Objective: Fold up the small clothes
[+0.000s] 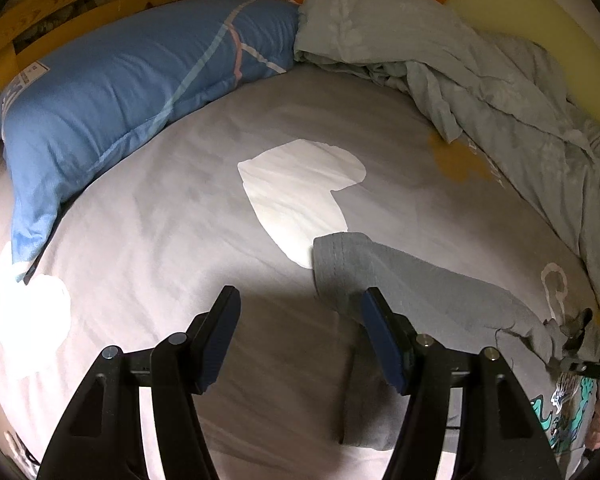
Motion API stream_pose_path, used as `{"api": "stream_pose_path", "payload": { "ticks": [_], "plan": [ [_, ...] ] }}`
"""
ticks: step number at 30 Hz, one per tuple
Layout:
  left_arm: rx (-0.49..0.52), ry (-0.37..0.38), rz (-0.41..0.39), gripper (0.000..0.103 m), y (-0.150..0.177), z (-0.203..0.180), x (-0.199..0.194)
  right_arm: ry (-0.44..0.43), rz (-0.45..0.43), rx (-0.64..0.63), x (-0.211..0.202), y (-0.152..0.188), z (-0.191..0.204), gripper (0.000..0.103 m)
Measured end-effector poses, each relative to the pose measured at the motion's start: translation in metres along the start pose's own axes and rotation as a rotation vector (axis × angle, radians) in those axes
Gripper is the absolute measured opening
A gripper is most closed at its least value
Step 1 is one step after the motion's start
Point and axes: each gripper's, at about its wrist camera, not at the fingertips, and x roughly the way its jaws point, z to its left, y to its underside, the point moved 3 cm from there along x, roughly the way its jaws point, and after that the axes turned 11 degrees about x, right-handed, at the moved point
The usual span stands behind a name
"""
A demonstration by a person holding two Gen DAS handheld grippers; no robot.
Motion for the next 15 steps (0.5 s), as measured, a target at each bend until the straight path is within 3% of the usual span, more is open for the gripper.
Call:
{"api": "stream_pose_path", "payload": {
  "ticks": [3, 7, 10, 12, 13, 14, 15],
  "plan": [
    [0.007, -0.002, -0.006, 0.062, -0.001, -0.001, -0.002, -0.035, -0.057, 0.054, 0.002, -0.004, -0.008, 0.036],
    [0.008, 0.000, -0.005, 0.062, 0.000, -0.001, 0.000, -0.153, -0.154, 0.115, -0.005, -0.026, -0.012, 0.036],
    [0.009, -0.008, 0.005, 0.062, 0.001, 0.000, 0.002, -0.273, -0.083, 0.165, 0.011, -0.046, -0.011, 0.036],
    [0.007, -0.016, 0.010, 0.062, 0.001, 0.002, 0.004, -0.300, -0.036, 0.214, 0.026, -0.058, -0.010, 0.036],
    [0.006, -0.017, 0.012, 0.062, 0.001, 0.003, 0.005, -0.282, -0.034, 0.220, 0.033, -0.061, -0.007, 0.033],
    [0.003, -0.017, 0.014, 0.062, 0.001, 0.003, 0.006, -0.240, -0.063, 0.228, 0.036, -0.064, -0.006, 0.015],
    [0.003, -0.014, 0.014, 0.062, 0.000, 0.003, 0.006, -0.205, -0.100, 0.228, 0.037, -0.068, -0.003, 0.005]
  ]
}}
